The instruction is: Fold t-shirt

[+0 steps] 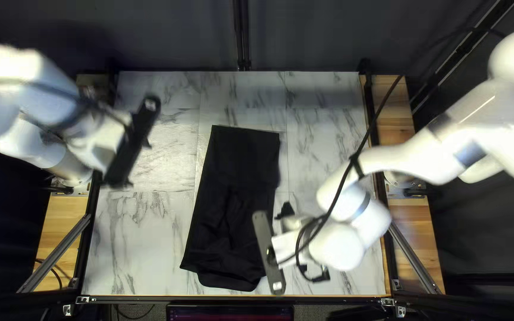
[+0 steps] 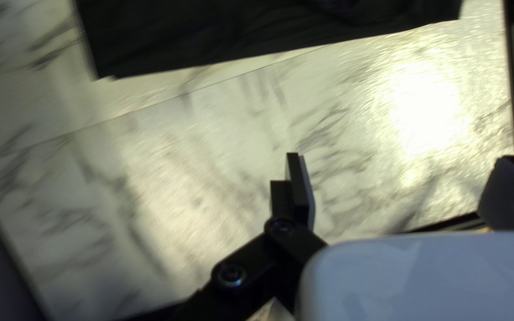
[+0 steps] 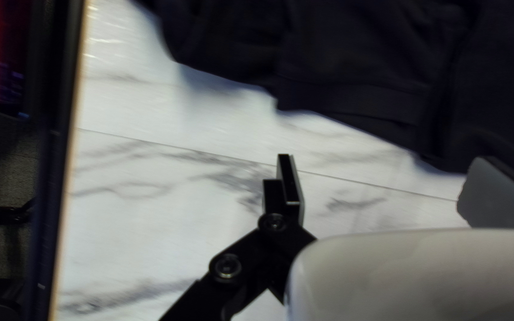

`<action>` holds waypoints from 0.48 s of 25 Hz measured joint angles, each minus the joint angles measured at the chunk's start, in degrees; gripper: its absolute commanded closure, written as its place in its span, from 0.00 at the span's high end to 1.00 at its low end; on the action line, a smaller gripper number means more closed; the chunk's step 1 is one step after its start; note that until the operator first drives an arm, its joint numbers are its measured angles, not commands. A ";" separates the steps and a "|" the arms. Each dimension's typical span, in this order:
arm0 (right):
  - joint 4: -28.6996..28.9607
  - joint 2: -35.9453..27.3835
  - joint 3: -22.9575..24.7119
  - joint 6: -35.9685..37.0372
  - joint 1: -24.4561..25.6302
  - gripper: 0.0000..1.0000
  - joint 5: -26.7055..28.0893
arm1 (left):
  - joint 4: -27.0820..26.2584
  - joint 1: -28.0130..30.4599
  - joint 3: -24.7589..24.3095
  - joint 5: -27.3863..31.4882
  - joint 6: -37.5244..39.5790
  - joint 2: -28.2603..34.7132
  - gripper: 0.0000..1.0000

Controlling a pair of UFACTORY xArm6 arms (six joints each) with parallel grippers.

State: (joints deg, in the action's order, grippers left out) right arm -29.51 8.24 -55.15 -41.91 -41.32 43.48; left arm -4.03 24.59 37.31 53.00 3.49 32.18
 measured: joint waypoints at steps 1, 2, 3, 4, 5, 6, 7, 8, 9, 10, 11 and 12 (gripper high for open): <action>-0.62 1.11 -0.70 -0.60 -0.38 1.00 -0.53 | -0.55 0.72 -0.53 -2.51 0.00 -1.77 1.00; -1.22 2.11 -1.39 -1.07 -0.70 1.00 -1.00 | -1.13 1.21 -0.90 -4.47 -0.17 -3.19 1.00; -1.77 2.90 -1.98 -1.41 -0.94 1.00 -1.41 | -2.18 1.81 -1.38 -7.10 -0.64 -5.23 1.00; -2.12 3.43 -2.41 -1.58 -1.09 1.00 -1.66 | -3.04 2.24 -1.67 -8.99 -1.06 -6.64 1.00; -2.44 3.93 -2.90 -1.67 -1.22 1.00 -1.82 | -3.70 2.65 -1.85 -10.54 -1.36 -7.85 1.00; -2.88 4.46 -3.47 -1.77 -1.37 1.00 -1.95 | -4.12 3.06 -1.90 -11.80 -1.47 -8.97 1.00; -3.34 4.93 -3.94 -1.93 -1.54 1.00 -2.06 | -4.31 3.51 -1.87 -12.91 -1.40 -10.06 1.00; -3.96 5.52 -4.42 -2.21 -1.74 1.00 -2.22 | -4.35 3.98 -1.74 -13.88 -1.19 -11.06 1.00; -4.62 6.00 -4.70 -2.60 -1.92 1.00 -2.42 | -4.29 4.37 -1.58 -14.79 -0.97 -12.06 1.00; -5.39 6.48 -4.90 -3.05 -2.07 1.00 -2.72 | -4.22 4.67 -1.44 -15.55 -0.81 -12.95 1.00; -6.14 6.88 -5.02 -3.49 -2.17 1.00 -3.07 | -4.16 5.08 -1.16 -16.73 -0.68 -14.47 1.00; -6.81 7.19 -5.04 -3.88 -2.22 1.00 -3.44 | -4.08 5.35 -0.90 -17.66 -0.60 -15.66 1.00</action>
State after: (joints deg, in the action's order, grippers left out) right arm -36.32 15.43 -60.19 -45.79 -43.54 40.04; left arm -8.12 29.94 36.40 35.35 2.89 16.52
